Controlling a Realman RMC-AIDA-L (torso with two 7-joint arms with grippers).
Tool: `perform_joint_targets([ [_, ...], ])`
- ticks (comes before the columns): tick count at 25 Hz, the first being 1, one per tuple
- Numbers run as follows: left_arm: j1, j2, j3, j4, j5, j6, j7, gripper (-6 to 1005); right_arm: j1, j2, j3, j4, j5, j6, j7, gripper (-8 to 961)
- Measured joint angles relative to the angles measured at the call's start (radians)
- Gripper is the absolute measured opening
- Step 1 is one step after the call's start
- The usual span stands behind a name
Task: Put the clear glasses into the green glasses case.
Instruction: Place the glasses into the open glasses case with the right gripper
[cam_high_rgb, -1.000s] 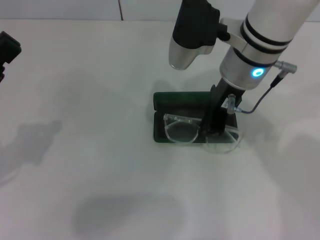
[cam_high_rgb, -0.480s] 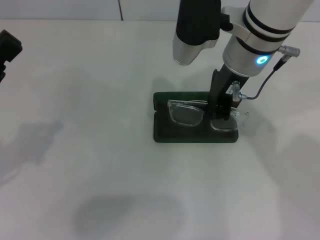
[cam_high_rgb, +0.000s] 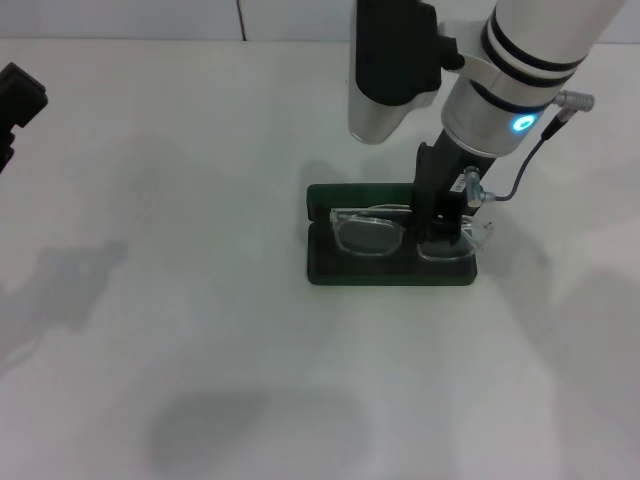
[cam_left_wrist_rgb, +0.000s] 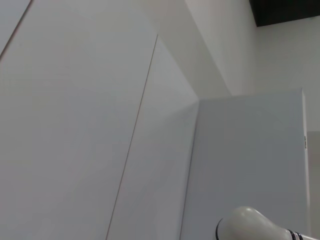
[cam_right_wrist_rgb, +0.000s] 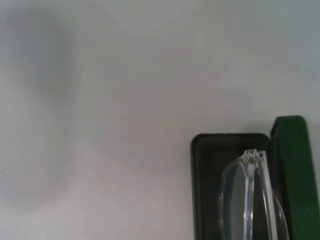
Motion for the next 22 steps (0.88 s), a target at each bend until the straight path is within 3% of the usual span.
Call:
perform_joint_targets([
  [22,0.000,0.000,0.001,-0.001,0.001,0.000,0.001,48,-0.007,0.001,0.002,0.025,0.019,0.014,-0.098,80],
])
